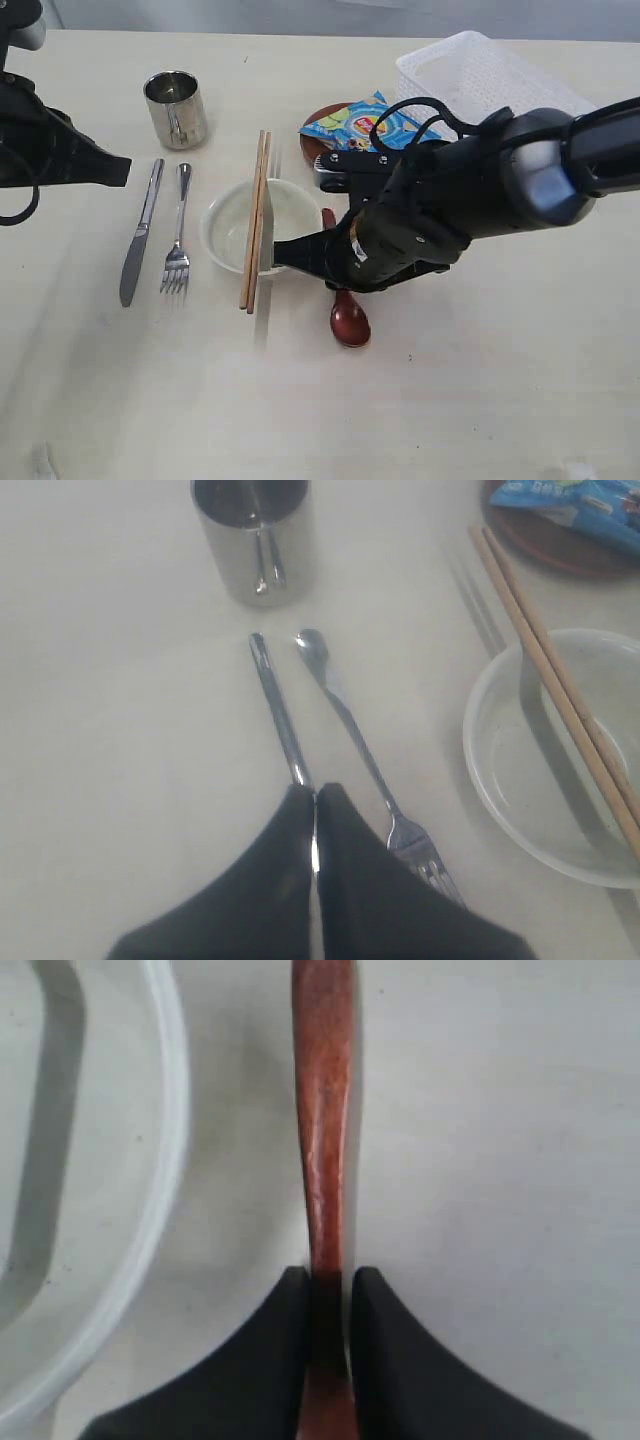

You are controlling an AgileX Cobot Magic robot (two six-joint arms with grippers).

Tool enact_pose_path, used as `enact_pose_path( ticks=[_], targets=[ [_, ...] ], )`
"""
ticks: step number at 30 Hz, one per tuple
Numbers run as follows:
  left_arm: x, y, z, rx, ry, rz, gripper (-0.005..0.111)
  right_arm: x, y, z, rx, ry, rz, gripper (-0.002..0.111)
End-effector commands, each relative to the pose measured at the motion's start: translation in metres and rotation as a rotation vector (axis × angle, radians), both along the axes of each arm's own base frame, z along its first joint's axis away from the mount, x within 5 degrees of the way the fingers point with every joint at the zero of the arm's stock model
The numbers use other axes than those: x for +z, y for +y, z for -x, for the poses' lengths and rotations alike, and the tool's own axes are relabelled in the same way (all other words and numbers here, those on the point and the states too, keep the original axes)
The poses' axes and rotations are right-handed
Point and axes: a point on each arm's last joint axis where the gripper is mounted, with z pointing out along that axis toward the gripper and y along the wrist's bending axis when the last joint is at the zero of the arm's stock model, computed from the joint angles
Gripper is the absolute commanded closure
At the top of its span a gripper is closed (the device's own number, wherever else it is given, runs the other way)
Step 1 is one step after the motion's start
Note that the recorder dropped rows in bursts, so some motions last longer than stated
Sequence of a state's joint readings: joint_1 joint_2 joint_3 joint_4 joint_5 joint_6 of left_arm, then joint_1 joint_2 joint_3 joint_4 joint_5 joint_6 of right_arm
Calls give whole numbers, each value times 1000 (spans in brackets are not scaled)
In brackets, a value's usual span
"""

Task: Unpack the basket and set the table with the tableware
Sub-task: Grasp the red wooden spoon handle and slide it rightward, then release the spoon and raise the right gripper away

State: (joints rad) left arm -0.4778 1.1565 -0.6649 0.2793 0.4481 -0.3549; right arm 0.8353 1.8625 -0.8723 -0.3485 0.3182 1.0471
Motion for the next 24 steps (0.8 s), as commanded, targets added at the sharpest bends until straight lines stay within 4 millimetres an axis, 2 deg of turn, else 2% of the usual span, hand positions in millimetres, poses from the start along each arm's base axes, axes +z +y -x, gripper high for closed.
enact_pose_path(
  ticks=[1, 6, 13, 18, 20, 24],
  targets=[
    [0, 1, 1, 0, -5, -1, 106, -9, -20, 1, -92, 37, 171, 92],
    [0, 1, 1, 0, -5, -1, 106, -9, -26, 2, -133, 42, 235, 92],
    [0, 1, 1, 0, -5, -1, 106, -9, -14, 1, -144, 33, 95, 92],
    [0, 1, 1, 0, -5, -1, 106, -9, -15, 1, -144, 34, 102, 89],
    [0, 1, 1, 0, -5, -1, 106, -9, -14, 1, -139, 31, 94, 82],
    [0, 1, 1, 0, -5, -1, 106, -8, -14, 0, -140, 29, 88, 53]
  ],
)
